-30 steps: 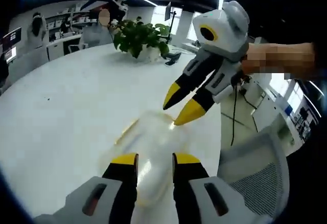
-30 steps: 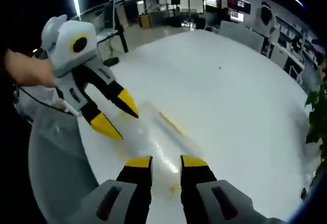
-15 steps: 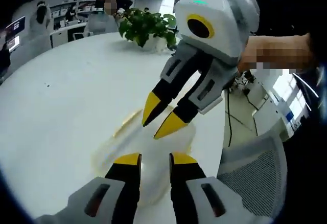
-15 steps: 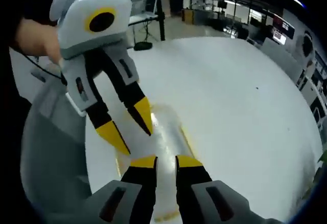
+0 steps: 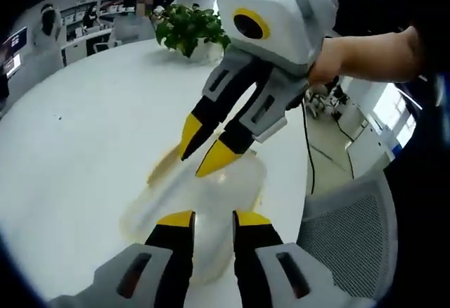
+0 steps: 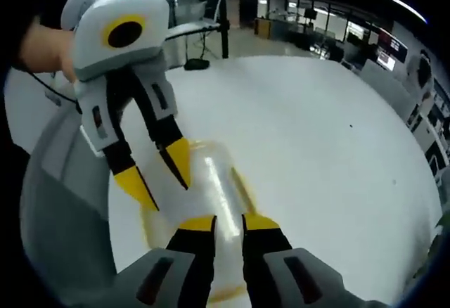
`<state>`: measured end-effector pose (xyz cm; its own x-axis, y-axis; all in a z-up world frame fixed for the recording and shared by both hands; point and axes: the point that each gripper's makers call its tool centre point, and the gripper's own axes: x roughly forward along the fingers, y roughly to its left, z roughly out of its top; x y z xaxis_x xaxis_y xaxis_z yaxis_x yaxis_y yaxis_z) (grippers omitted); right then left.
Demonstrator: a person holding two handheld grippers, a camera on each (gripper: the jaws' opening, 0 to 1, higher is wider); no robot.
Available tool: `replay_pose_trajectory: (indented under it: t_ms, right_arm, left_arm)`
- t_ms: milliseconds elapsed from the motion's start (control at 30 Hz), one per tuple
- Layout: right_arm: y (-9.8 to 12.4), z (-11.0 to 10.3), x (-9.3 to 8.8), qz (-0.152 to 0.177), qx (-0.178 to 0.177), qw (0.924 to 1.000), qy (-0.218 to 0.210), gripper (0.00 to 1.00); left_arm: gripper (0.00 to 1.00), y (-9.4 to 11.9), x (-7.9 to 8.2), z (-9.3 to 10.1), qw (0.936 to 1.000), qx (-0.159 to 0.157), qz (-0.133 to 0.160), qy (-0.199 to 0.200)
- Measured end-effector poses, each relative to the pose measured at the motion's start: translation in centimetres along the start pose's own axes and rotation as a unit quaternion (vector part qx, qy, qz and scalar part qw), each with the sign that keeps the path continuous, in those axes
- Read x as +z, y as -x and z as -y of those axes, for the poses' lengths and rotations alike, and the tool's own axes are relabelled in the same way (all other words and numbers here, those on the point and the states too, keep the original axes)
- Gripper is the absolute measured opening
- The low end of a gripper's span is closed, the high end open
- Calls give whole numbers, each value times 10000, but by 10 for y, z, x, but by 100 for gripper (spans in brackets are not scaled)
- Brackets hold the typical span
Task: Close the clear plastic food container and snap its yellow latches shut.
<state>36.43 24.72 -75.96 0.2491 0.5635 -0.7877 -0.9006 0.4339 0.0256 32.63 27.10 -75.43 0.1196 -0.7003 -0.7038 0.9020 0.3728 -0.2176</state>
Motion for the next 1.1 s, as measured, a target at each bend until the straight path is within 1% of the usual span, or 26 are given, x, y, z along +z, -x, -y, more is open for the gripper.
replay_pose_trajectory:
  t_ms: [67, 100, 167, 267, 333, 400, 467, 533, 567, 633, 733, 800, 833, 867, 900, 933, 967, 1000, 1100]
  right_arm:
    - [-1, 2, 0, -22, -78, 10000, 21, 13]
    - [-1, 2, 0, -36, -106, 9999, 21, 12]
    - [-3, 3, 2, -122, -156, 9998, 2, 12]
    - [-5, 1, 4, -222, -218, 9995, 16, 12]
    - [-6, 0, 5, -343, -232, 9991, 79, 13]
    - [-6, 1, 10, -332, -288, 9988, 191, 15]
    - [-7, 3, 15, -299, -256, 9991, 132, 16]
    - [-10, 5, 13, -406, -228, 9987, 206, 16]
    - [-11, 8, 11, -500, -251, 9980, 301, 16]
    - [-11, 12, 11, -523, -258, 9978, 324, 17]
    - [-11, 12, 11, -522, -106, 9985, 161, 21]
    - [-12, 12, 7, -621, 2, 9980, 125, 24]
    - [-12, 11, 9, -572, 121, 9983, -58, 24]
    - [-13, 8, 8, -608, 261, 9973, -327, 26]
    - [-13, 8, 11, -577, 360, 9965, -479, 28]
    - [-13, 12, 11, -628, 346, 9967, -391, 27]
    - [-13, 13, 8, -752, 383, 9961, -239, 27]
    - [-13, 12, 5, -872, 441, 9949, -228, 27]
    - [-15, 13, 6, -917, 636, 9935, -243, 28]
  left_arm:
    - [22, -1, 1, 1, 9999, -126, 40, 4]
    - [24, -2, 3, 6, 9995, -288, 120, -69]
    - [27, -4, 2, 11, 9988, -419, 111, -237]
    - [28, -2, -1, 12, 9965, -420, 76, -724]
    - [29, -2, -1, 14, 9964, -459, 70, -715]
    - [29, -1, -3, 15, 9958, -487, 6, -773]
    - [30, -1, -6, 16, 9939, -493, -53, -985]
    - [30, -1, -8, 16, 9907, -427, -71, -1293]
    - [30, -1, -8, 17, 9907, -423, -68, -1289]
    - [30, 0, -9, 17, 9912, -395, -95, -1262]
    - [29, 0, -10, 16, 9891, -319, -102, -1432]
    - [30, 0, -10, 16, 9888, -312, -110, -1456]
    - [31, 0, -10, 16, 9896, -308, -102, -1402]
    - [31, 0, -9, 16, 9900, -300, -92, -1376]
    - [31, 0, -9, 16, 9901, -291, -80, -1369]
    - [31, -1, -9, 15, 9901, -273, -70, -1376]
    - [31, -1, -9, 15, 9902, -253, -65, -1374]
    - [31, -1, -9, 15, 9902, -238, -64, -1374]
    - [31, -1, -9, 15, 9904, -174, -84, -1368]
